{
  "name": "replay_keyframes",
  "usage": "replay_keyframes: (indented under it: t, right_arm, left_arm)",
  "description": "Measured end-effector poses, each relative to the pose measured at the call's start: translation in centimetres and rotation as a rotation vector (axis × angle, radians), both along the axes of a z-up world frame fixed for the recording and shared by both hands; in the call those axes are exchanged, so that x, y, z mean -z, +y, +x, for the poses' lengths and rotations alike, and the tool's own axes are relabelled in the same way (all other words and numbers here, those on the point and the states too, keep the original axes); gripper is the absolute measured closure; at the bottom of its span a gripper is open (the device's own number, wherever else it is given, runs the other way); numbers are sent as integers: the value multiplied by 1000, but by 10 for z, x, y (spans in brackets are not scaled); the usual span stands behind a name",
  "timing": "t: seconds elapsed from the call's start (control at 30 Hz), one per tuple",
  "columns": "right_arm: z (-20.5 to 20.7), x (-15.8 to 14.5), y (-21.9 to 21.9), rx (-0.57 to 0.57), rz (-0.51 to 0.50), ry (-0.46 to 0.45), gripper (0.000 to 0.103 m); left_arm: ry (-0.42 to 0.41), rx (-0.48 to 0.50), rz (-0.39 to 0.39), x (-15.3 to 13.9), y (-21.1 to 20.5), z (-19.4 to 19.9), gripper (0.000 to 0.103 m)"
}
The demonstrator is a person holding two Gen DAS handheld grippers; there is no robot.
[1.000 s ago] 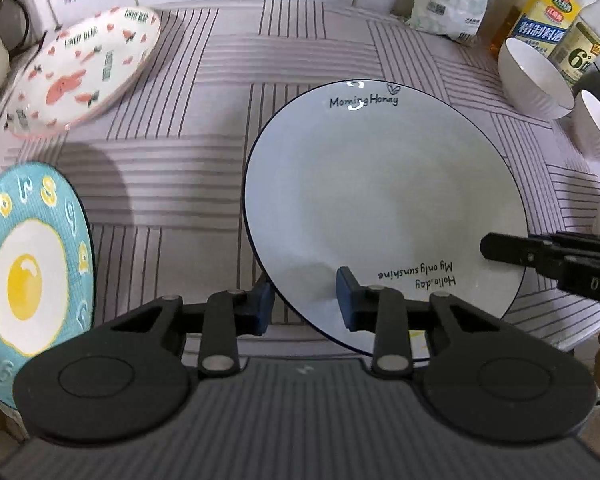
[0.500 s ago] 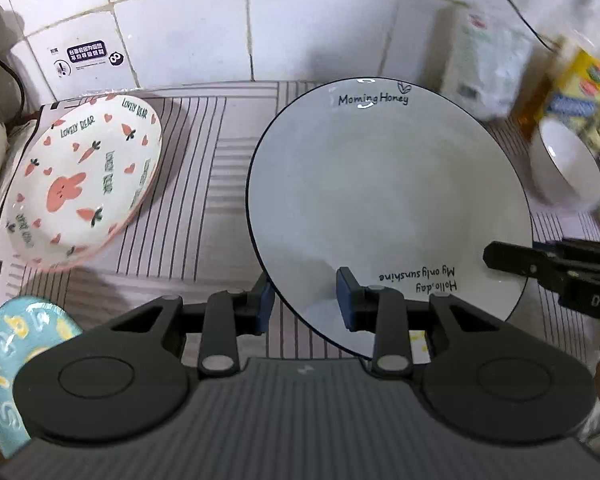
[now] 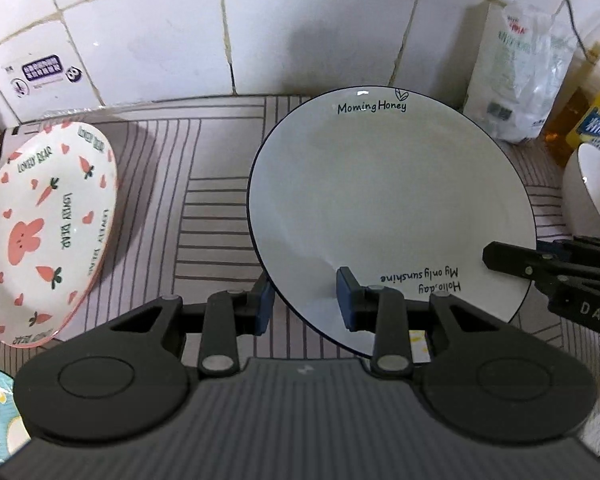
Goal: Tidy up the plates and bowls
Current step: 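Carry the white plate toward the white bowls and set it down with both grippers, then move both grippers to the blue egg-print plate and grasp its rim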
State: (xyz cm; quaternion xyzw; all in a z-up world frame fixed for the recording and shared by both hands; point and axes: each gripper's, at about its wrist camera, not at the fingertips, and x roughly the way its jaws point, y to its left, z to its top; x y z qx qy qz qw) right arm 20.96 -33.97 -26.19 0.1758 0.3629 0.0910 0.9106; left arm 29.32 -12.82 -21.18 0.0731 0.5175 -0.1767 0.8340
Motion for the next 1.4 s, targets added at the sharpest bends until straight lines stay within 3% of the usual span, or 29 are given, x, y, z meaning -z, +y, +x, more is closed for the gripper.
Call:
replay_keyframes:
  t: [0.23, 0.43, 0.5, 0.67, 0.8, 0.97, 1.3, 1.4]
  right_arm:
    - [7, 3, 5, 32, -32, 51, 76]
    - [4, -6, 23, 49, -126, 76, 65]
    - [-6, -17, 23, 77, -110, 57, 53]
    - [-37, -48, 26, 134, -91, -19, 43]
    - [-61, -73, 43, 145, -89, -87, 32]
    - [-90, -91, 68, 160, -113, -131, 19]
    - [-129, -114, 127, 97, -101, -195, 19]
    - [-138, -118, 147, 66, -118, -220, 19]
  left_arm:
    - [16, -19, 23, 5, -4, 1, 71]
    - [-11, -24, 63, -10, -1, -17, 67]
    - [-18, -33, 69, -18, 2, -24, 65]
    - [-32, -45, 56, -44, 22, -52, 61]
    - [-68, -40, 77, -65, 40, -75, 43]
    - [-83, -55, 65, -85, 71, -102, 34]
    - [-137, -89, 48, -113, 138, -145, 22]
    - [-170, -110, 48, -120, 153, -157, 12]
